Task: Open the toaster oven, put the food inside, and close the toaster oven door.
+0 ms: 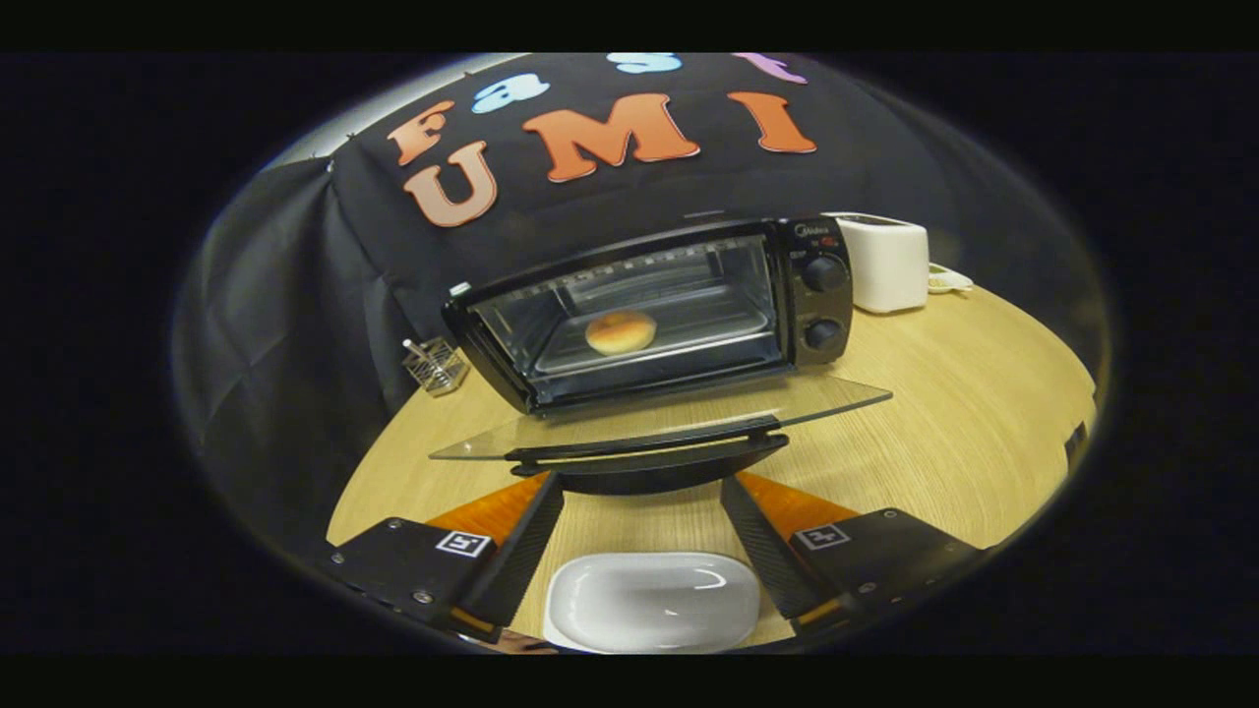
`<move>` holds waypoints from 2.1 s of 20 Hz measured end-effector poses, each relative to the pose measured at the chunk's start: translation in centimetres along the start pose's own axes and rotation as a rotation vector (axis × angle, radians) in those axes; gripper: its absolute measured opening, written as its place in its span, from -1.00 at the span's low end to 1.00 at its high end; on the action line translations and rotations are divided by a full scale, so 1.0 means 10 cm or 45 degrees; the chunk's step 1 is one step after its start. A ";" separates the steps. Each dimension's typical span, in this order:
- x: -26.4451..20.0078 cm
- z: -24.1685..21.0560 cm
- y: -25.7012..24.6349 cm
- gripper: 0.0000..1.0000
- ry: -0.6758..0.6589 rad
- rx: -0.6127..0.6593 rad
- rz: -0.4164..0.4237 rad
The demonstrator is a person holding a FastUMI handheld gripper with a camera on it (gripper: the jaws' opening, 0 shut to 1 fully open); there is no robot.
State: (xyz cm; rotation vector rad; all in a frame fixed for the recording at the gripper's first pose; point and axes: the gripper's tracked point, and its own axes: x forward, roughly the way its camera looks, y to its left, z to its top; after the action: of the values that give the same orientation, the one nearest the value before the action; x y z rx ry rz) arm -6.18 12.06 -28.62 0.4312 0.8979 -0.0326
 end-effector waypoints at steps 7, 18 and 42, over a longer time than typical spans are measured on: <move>0.17 0.69 0.16 0.90 -0.194 -0.038 0.052; 0.57 1.18 0.16 0.90 -0.362 -0.264 -0.047; -1.89 1.30 -0.57 0.95 -0.869 -0.320 -0.019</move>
State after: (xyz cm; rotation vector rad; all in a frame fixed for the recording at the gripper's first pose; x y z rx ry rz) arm -9.48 -0.87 -9.12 0.1542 0.2258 -0.0744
